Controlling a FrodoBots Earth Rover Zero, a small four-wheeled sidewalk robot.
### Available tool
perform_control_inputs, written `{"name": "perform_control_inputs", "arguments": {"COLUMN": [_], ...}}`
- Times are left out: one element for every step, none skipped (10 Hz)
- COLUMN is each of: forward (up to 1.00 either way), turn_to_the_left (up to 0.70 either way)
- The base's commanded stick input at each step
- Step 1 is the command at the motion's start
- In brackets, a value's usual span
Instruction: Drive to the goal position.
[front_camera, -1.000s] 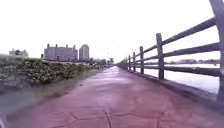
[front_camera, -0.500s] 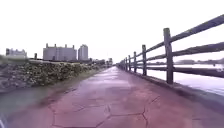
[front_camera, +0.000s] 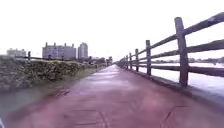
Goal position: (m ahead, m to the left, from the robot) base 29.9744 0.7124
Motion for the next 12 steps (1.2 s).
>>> {"name": "perform_control_inputs", "arguments": {"forward": [1.00,1.00,1.00,1.00,1.00,1.00,1.00,1.00,1.00,1.00,1.00,1.00], "turn_to_the_left": [-0.01,-0.01,-0.01,-0.01,-0.32,-0.41,-0.14,-0.01,-0.01,-0.01,-0.01,-0.01]}}
